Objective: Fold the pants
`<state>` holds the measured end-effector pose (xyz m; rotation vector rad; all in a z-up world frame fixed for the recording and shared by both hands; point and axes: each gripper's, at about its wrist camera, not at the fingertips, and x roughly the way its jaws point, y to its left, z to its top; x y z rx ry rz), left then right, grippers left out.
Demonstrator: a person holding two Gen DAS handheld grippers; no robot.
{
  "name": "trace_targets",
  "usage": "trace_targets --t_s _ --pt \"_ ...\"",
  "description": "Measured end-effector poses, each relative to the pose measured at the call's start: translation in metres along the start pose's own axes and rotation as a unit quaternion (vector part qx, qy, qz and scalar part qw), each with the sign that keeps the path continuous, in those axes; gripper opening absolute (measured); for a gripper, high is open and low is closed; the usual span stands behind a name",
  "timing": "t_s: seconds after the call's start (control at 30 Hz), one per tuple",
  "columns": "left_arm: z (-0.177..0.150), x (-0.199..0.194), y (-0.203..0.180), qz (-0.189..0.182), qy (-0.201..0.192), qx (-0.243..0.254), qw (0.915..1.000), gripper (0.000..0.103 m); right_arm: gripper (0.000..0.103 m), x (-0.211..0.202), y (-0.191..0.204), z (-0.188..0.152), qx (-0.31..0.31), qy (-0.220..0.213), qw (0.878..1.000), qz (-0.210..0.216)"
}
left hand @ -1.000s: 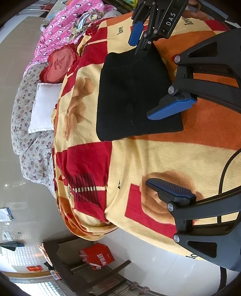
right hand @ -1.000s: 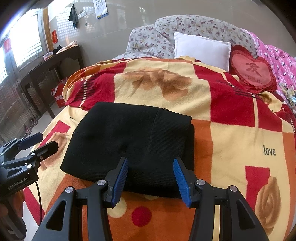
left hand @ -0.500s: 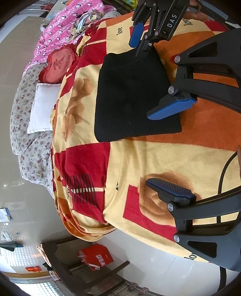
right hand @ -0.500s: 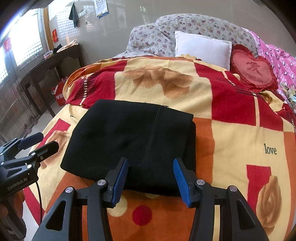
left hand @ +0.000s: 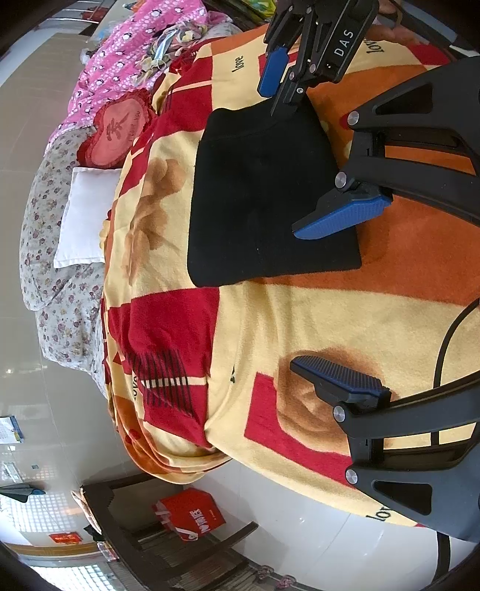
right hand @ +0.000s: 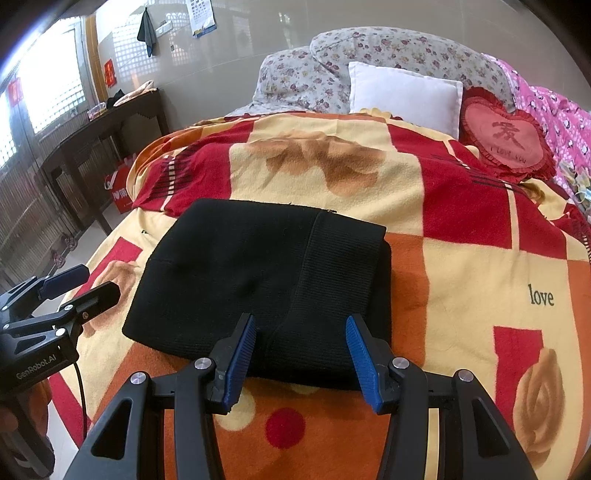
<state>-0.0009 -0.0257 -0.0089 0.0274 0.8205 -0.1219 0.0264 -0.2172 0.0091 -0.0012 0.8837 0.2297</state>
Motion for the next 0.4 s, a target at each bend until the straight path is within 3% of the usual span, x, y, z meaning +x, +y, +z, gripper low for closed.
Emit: trace_targets --t_s 0.4 --pt "0.0041 -0.0049 0.0003 -0.020 -0.021 -0.008 0.9996 0.066 0.049 -0.0051 -0.0088 -0.0019 0.012 -0.008 1.000 0.010"
